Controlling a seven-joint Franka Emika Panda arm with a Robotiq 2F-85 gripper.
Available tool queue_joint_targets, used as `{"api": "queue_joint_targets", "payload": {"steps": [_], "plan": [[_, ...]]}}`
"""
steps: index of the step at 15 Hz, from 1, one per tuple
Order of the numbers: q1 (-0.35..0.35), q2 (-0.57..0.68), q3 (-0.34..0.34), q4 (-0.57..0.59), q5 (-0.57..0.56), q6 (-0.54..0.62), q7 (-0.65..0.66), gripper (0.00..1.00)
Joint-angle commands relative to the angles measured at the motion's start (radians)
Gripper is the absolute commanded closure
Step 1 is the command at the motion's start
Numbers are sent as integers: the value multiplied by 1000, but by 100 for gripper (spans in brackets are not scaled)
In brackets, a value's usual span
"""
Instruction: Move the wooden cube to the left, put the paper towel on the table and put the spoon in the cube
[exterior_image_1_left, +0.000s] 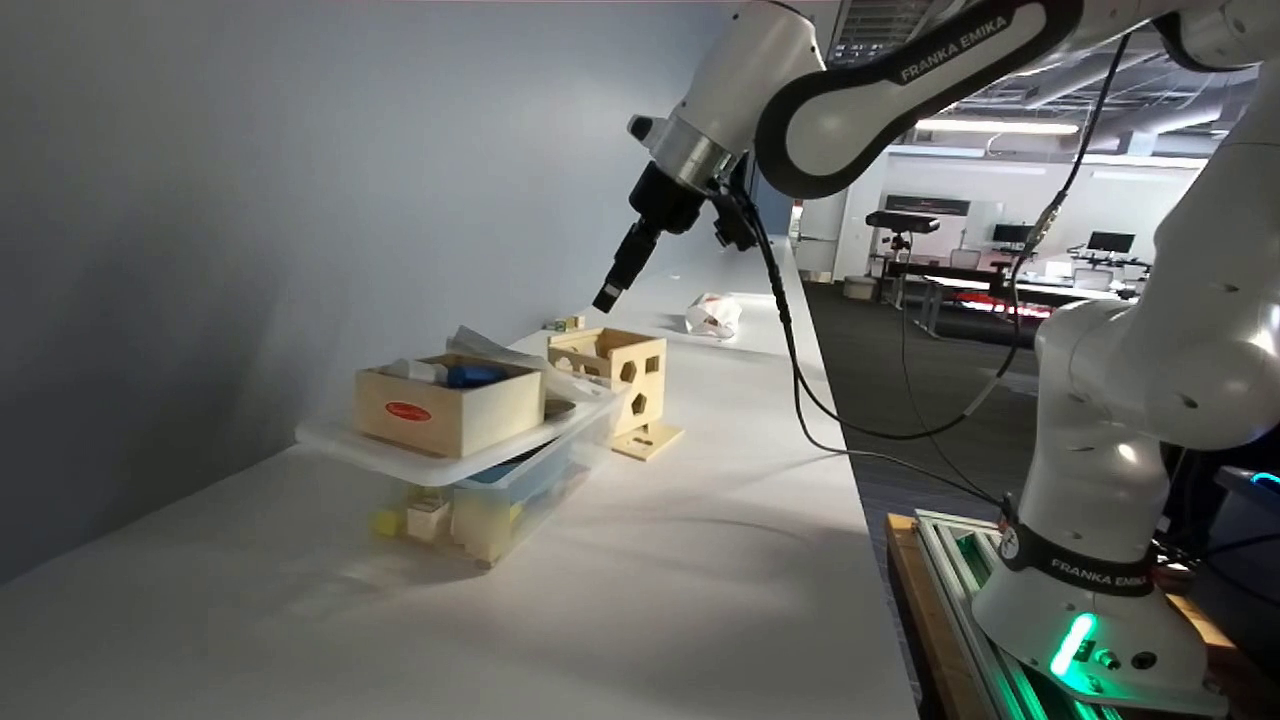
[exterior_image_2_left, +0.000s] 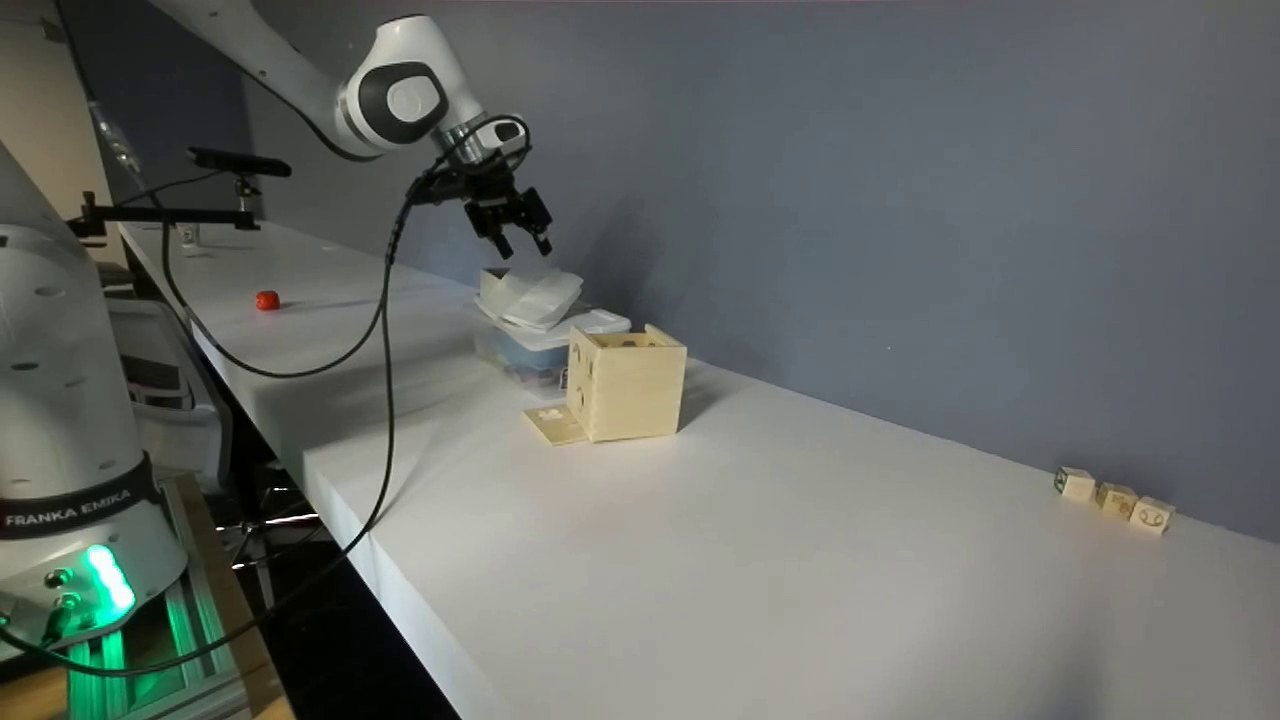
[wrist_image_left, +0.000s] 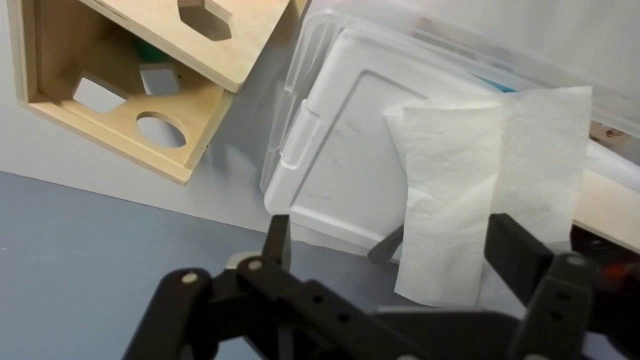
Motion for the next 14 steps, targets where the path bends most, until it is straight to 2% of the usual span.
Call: {"api": "queue_joint_targets", "payload": {"steps": [1,6,11,14], "plan": [[-20,9,18,5,-36,17,40,0],[-41,52,101,43,-90,110,192,0],[-51,111,183,107,-186,86,302,0],[-83,184,233,177,-284,84,402,0]]}}
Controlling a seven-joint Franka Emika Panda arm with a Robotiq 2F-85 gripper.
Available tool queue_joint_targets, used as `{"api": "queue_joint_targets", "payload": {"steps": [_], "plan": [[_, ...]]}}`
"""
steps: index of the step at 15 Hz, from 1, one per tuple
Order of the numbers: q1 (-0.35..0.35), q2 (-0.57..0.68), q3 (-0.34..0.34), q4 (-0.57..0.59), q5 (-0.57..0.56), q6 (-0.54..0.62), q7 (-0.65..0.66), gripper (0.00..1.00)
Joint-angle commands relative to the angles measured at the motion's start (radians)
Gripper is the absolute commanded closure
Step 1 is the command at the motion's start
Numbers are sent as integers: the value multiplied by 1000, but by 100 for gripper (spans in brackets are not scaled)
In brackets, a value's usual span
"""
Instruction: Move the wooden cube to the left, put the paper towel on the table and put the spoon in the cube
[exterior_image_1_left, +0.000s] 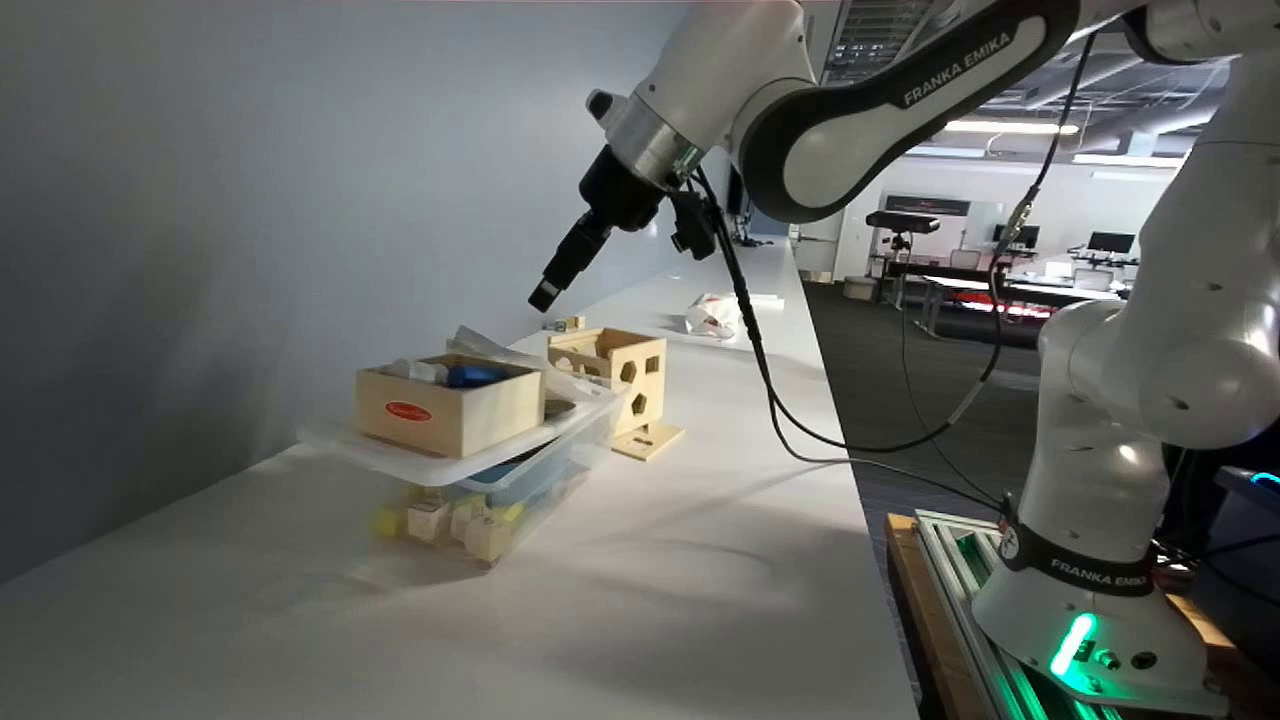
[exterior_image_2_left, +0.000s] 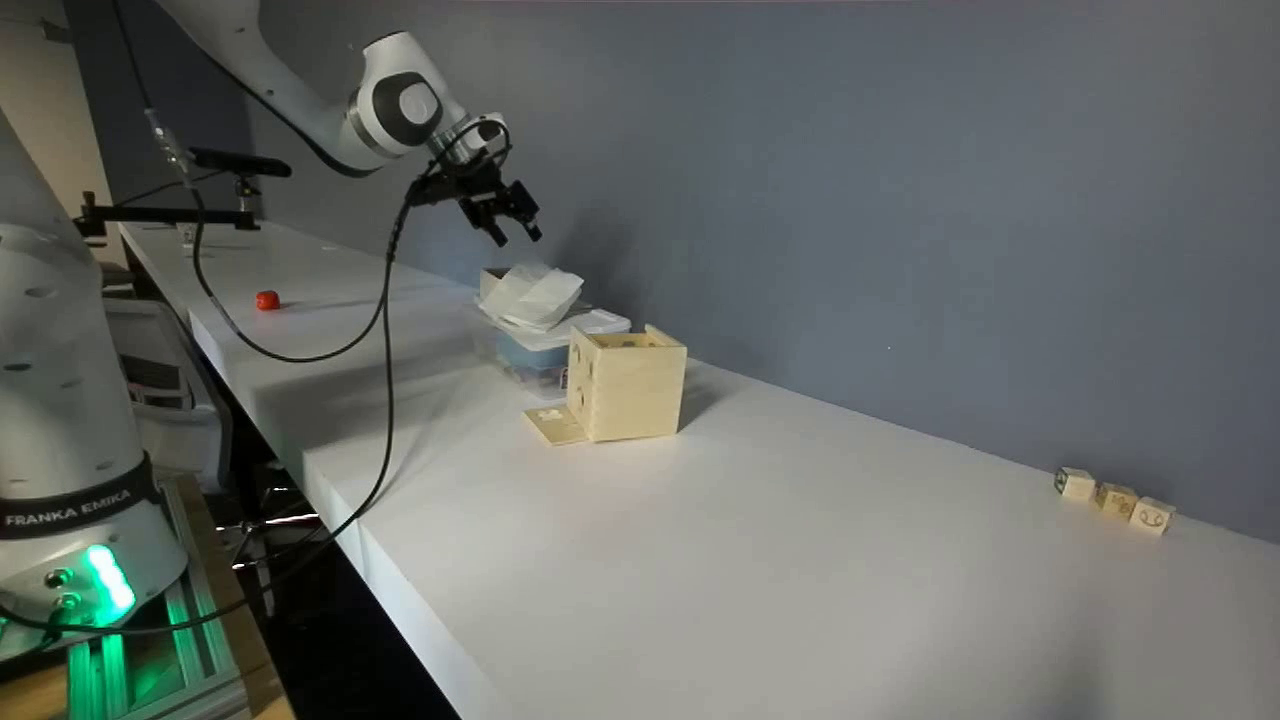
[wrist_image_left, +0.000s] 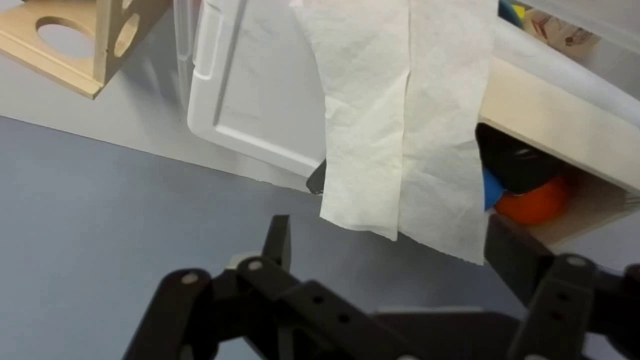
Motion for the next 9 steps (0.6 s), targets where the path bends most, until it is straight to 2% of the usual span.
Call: {"api": "queue_joint_targets", "payload": {"steps": [1,3,9], "plan": [[-49,98,63,106,-134,-23,125,0],[-50,138,80,146,-187,-51,163,0],[-30,219,104,209,-239,-122,167,0]]}}
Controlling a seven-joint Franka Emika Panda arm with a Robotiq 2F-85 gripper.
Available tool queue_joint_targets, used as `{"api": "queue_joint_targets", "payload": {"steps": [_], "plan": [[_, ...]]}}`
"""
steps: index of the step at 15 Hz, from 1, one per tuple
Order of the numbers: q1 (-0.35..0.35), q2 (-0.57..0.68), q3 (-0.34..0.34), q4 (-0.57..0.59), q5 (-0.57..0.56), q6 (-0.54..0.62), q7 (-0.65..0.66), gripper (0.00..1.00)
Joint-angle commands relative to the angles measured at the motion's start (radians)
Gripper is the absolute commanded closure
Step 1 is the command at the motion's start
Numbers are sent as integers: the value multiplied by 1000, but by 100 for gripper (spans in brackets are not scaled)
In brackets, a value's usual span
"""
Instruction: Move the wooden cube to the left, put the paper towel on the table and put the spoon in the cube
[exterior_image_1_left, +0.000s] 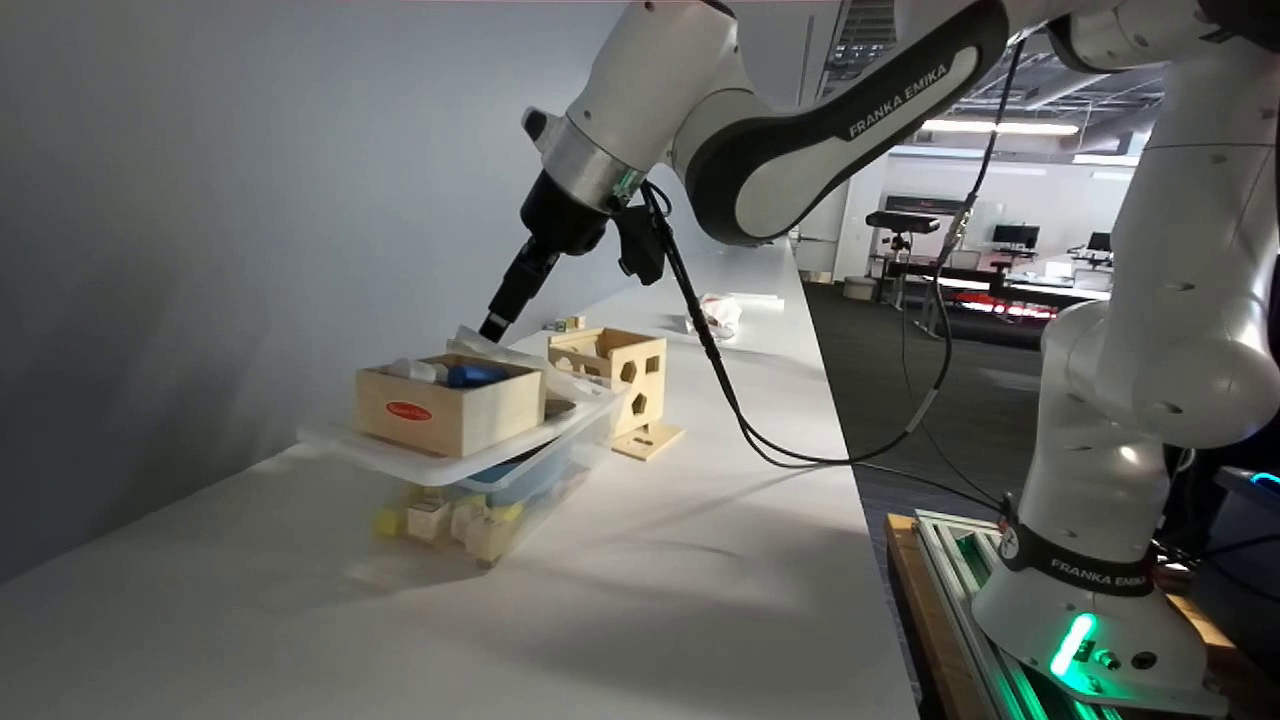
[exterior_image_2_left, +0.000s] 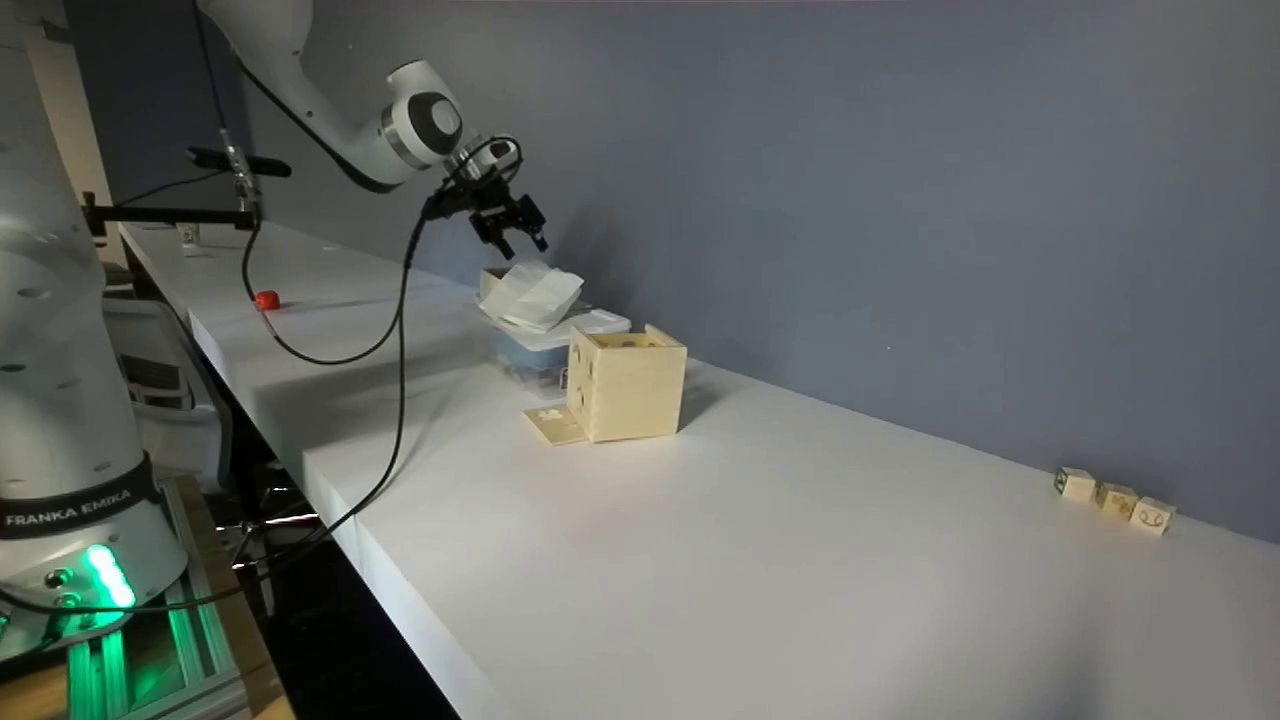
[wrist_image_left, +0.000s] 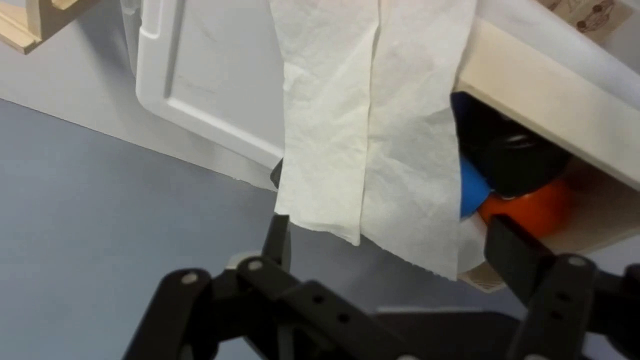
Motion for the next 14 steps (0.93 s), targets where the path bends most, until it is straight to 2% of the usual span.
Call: {"api": "queue_joint_targets", "payload": {"steps": [1,3,4,5,9,14], "plan": [[-3,55,9,55,-62,-59,37,0],[-4,82,5,68,-68,-83,36,0],[66,95,-67,75,-63,-94,29,8],[77,105,-80,79,-62,-98,29,26],[128,116,-145,90,-54,-105,26,54],[157,77,-178,78,-36,-95,6,91]]}}
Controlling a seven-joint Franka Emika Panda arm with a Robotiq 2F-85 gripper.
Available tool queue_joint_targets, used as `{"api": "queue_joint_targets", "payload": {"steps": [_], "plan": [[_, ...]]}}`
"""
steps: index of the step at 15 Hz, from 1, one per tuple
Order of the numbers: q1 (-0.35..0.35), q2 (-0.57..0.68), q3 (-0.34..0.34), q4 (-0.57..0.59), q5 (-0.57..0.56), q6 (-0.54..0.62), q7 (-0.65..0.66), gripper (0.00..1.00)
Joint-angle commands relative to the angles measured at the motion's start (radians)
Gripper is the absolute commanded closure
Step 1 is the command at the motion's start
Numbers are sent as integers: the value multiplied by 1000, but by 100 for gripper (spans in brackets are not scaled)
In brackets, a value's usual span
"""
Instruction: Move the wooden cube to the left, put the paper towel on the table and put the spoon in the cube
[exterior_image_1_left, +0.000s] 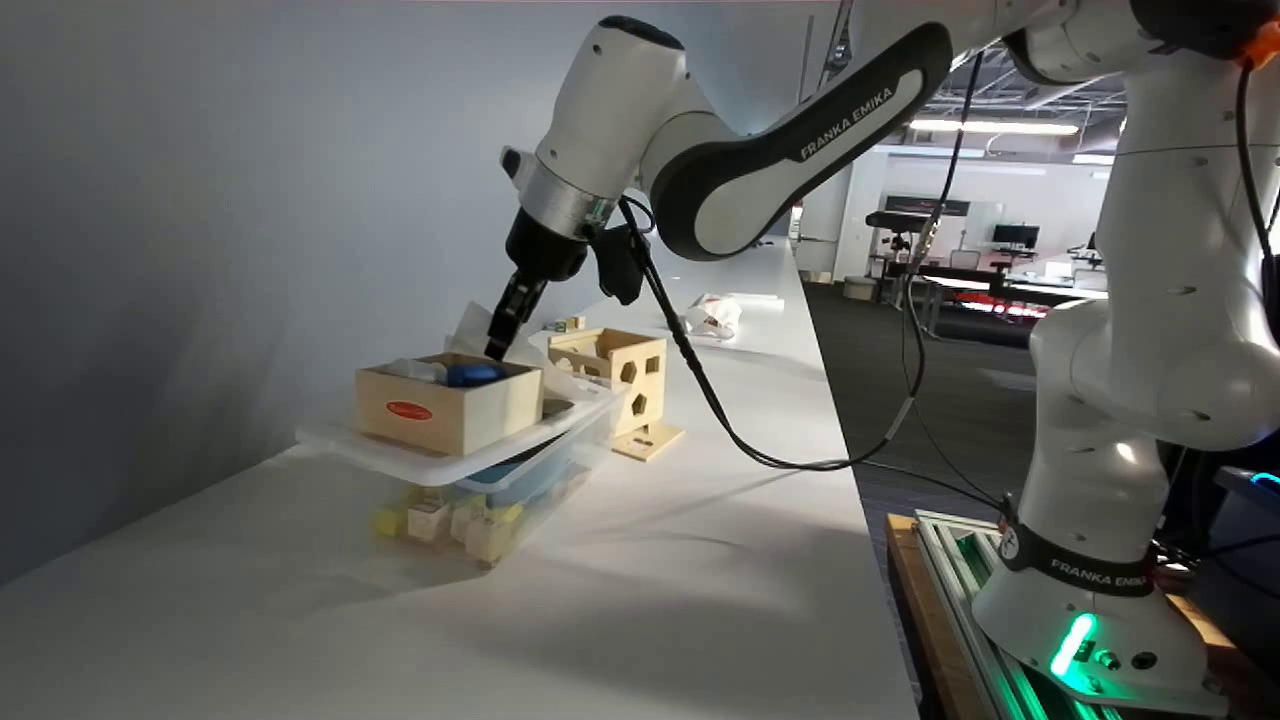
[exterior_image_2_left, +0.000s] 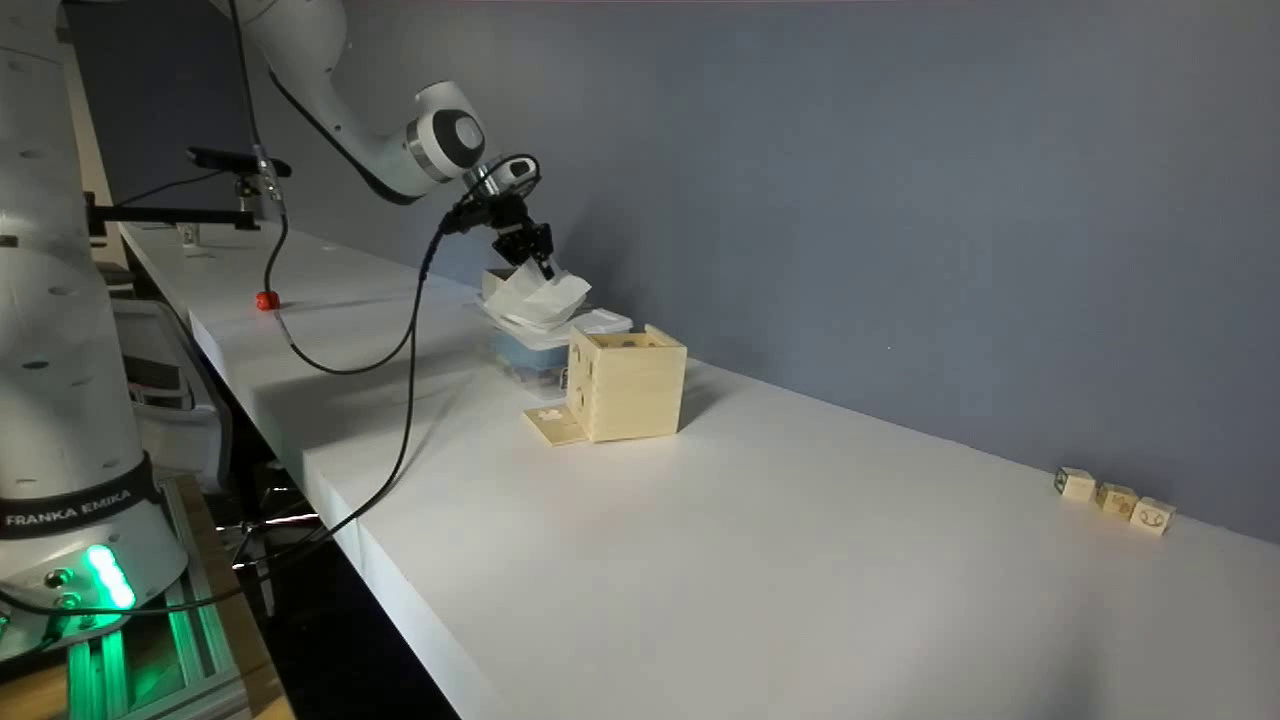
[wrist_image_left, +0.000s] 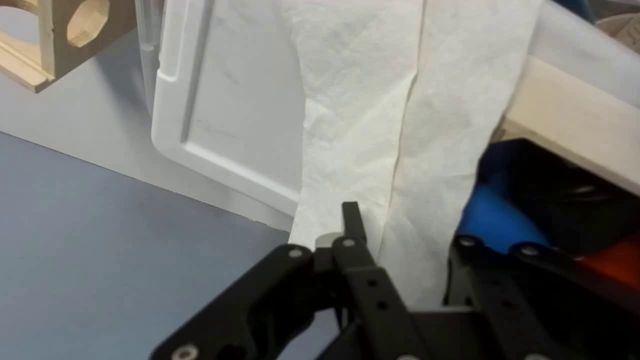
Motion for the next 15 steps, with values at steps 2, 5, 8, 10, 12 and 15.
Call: {"api": "queue_joint_targets", "payload": {"steps": [2,5,8,10,12,15], "plan": [[31,-37,-27,-7,9,-12,-17,99],[31,-55,-27,-22,46,11,-49,100],[32,-132,-22,-94,118,80,-147,100],[50,-209,-10,-171,204,157,-295,100],[86,-282,-3,-237,286,198,-421,100],[204,-356,-30,-281,444,213,-619,100]]}}
